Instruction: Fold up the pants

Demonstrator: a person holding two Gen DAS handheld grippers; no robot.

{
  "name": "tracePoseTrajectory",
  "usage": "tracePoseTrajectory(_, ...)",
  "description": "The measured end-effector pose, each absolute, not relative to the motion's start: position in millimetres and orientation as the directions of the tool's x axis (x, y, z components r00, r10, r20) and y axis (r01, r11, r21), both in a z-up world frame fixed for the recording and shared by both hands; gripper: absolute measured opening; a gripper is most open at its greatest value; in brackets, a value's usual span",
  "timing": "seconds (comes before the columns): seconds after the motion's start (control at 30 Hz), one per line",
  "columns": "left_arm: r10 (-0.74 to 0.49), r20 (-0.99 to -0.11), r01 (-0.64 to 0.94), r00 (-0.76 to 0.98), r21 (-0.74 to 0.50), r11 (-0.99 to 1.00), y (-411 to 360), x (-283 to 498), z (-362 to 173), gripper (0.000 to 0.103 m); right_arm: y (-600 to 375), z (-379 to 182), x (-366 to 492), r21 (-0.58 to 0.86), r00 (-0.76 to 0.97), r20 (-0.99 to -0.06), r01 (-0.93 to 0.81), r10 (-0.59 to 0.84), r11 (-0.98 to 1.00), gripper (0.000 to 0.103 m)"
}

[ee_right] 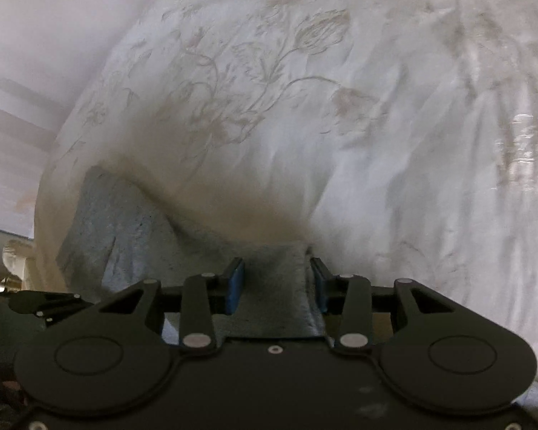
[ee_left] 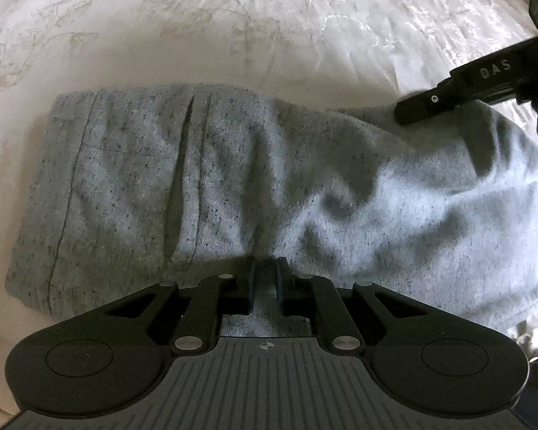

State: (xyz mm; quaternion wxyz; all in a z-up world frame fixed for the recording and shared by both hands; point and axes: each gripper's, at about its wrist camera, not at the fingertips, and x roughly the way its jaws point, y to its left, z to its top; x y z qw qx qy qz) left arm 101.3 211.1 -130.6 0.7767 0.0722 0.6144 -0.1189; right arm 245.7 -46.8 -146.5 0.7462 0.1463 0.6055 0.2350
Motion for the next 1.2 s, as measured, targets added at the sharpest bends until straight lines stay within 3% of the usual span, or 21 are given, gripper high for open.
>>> tracePoseTrajectory(0.03, -0.097, -0.972, 0.269, 0.216, -0.036, 0.962, 215, 100, -130, 0.011, -44, -144, 246, 0.502, 0.164, -0.832, -0.183, 0.530, 0.845, 0.007)
tracePoseTrajectory(0.17, -0.114, -0.966, 0.244, 0.233, -0.055, 0.968, 223, 92, -129, 0.011, -39, -111, 244, 0.404, 0.356, -0.798, -0.283, 0.487, 0.870, 0.005)
tracePoseTrajectory(0.23, -0.116, -0.963, 0.244, 0.243, -0.055, 0.968, 227, 85, -124, 0.011, -44, -109, 250, 0.401, 0.402, -0.788, -0.238, 0.466, 0.885, 0.005)
tracePoseTrajectory(0.43, -0.104, -0.947, 0.269, 0.304, -0.019, 0.963, 229, 78, -97, 0.011, -26, -140, 253, 0.296, 0.386, -0.848, -0.222, 0.363, 0.929, 0.005)
tracePoseTrajectory(0.6, -0.038, -0.912, 0.160, 0.409, 0.031, 0.987, 253, 113, -80, 0.011, -26, -143, 250, 0.300, 0.407, -0.841, -0.198, 0.356, 0.933, 0.005)
tracePoseTrajectory(0.77, 0.070, -0.968, 0.021, 0.242, 0.078, 0.997, 290, 122, -112, 0.011, -28, -133, 244, 0.242, 0.464, -0.834, -0.177, 0.298, 0.954, 0.003)
tracePoseTrajectory(0.93, 0.133, -0.948, 0.136, 0.291, 0.178, 0.975, 280, 86, -112, 0.011, -47, -134, 263, 0.184, 0.488, -0.853, -0.051, 0.185, 0.982, 0.001)
tracePoseTrajectory(1.2, 0.040, -0.956, 0.007, 0.290, 0.044, 0.999, 299, 76, -86, 0.011, -30, -90, 251, 0.210, 0.521, -0.788, -0.272, 0.327, 0.939, 0.008)
